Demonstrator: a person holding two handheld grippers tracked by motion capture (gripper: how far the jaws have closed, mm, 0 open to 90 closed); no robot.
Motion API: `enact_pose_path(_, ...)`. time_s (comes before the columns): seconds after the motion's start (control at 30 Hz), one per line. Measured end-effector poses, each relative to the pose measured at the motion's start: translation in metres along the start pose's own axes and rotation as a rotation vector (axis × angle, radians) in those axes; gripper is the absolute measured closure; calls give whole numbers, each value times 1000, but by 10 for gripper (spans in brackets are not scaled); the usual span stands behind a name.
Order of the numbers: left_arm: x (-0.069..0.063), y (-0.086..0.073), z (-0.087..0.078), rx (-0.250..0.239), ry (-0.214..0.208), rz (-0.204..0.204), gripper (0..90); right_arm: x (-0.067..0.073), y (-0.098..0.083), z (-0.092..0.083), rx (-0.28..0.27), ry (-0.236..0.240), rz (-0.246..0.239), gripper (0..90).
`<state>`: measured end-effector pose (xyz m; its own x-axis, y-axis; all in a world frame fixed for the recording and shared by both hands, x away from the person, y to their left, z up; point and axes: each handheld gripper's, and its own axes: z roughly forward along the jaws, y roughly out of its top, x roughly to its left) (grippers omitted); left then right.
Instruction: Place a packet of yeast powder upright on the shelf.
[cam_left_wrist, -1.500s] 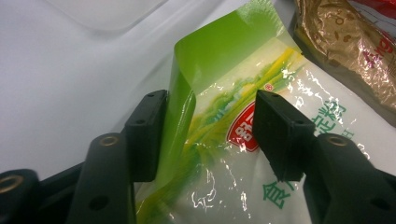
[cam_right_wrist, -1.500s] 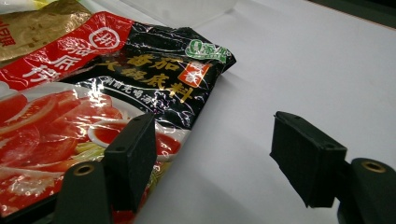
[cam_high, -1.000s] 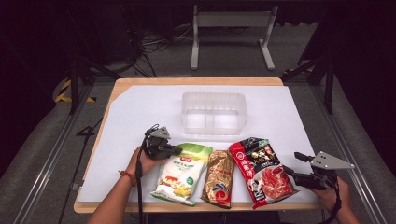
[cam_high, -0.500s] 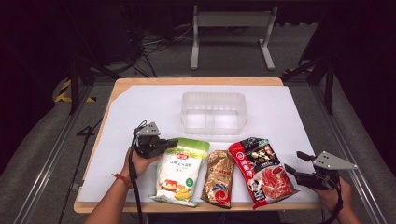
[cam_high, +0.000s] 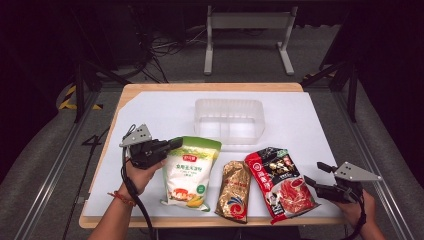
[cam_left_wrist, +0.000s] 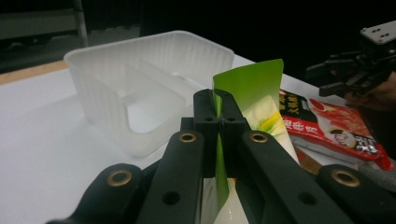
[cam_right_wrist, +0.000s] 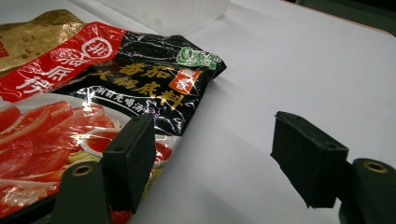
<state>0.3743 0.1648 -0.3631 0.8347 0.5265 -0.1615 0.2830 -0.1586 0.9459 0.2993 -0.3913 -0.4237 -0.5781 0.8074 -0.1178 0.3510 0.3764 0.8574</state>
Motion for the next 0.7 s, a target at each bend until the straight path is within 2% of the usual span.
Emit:
enact_pose_path(0.03,-4,4,-2,-15,-11,4,899,0,0,-1,-1,1,0,311)
enact_pose_path(0.17,-15,14,-9,-44,0,19,899,-1,-1,-2,-4,-1,2,314)
enact_pose_path(0.27,-18,18,-12,-61,-4,24,899,-1,-1,-2,-6,1,3,315)
enact_pose_path(0.3,-19,18,-13,-66,13,25,899,-1,-1,-1,-8,4,3,315)
enact_pose_path(0.33,-19,20,-15,-72,1,14,900,-1,0,0,-6,3,0,315)
enact_pose_path(0.37,-21,23,-17,-79,13,22,899,0,0,1,-2,4,-2,316)
enact_pose_path(0.47,-23,28,-20,-103,0,13,899,0,0,2,-1,5,-2,316)
enact_pose_path(0.6,-30,38,-19,-118,-4,29,899,0,0,1,0,0,-3,322)
enact_pose_path(0.63,-32,41,-18,-123,-28,27,900,-1,0,1,1,-3,-4,324)
enact_pose_path(0.7,-34,46,-14,-129,-23,33,900,-2,-1,0,0,-9,0,324)
